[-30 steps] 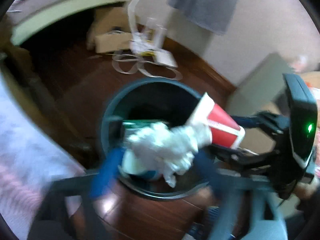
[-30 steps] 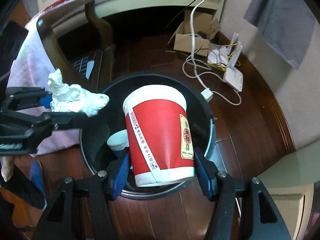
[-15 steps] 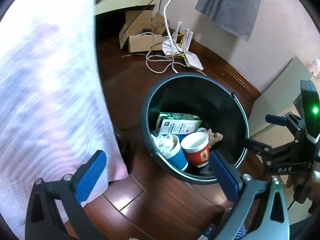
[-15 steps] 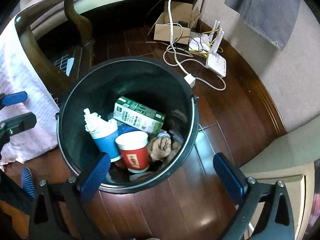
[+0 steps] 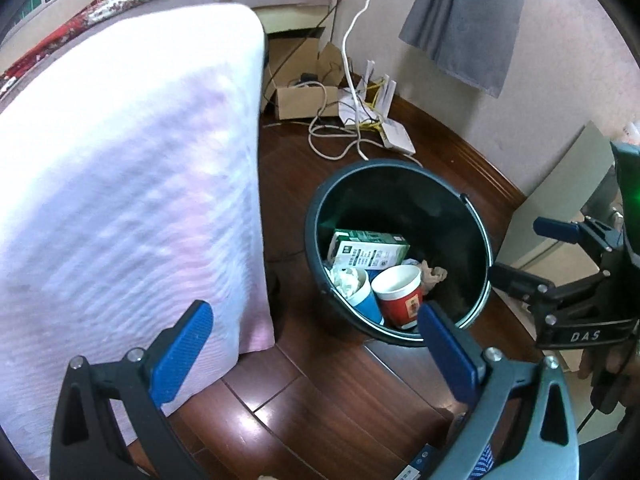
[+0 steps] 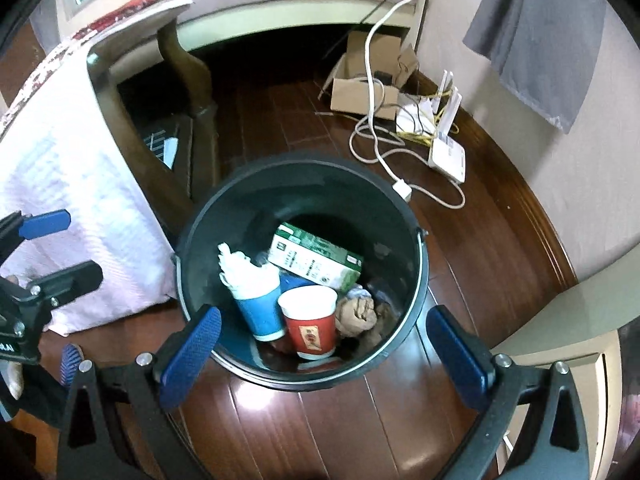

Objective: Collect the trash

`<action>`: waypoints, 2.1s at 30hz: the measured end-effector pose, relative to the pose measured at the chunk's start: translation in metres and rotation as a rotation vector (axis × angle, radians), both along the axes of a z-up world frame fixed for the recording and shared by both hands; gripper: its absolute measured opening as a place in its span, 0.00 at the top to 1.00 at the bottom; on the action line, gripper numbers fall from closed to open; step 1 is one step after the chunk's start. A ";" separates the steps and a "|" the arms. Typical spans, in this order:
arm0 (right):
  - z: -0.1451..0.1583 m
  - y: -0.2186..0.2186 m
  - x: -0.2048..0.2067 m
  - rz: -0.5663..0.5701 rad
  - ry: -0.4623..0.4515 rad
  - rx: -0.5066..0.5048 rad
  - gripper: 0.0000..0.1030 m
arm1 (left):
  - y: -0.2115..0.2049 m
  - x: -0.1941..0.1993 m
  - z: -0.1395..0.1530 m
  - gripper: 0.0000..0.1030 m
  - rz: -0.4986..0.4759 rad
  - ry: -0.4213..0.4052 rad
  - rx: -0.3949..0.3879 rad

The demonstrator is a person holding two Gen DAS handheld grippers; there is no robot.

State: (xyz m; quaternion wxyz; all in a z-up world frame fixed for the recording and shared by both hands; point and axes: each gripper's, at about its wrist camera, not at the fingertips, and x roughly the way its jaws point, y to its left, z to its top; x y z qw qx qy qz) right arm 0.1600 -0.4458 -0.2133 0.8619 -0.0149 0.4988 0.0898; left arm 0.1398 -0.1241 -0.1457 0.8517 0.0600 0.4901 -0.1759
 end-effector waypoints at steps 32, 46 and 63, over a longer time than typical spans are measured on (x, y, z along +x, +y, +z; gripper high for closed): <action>0.212 0.061 -0.158 -0.120 -0.271 0.077 0.00 | 0.084 -0.141 0.189 0.01 0.121 -0.377 0.024; 0.314 0.072 -0.258 -0.151 -0.476 0.076 0.00 | 0.110 -0.216 0.252 0.01 0.165 -0.566 -0.054; 0.328 0.084 -0.278 -0.144 -0.521 0.026 0.00 | 0.120 -0.232 0.259 0.01 0.177 -0.578 -0.070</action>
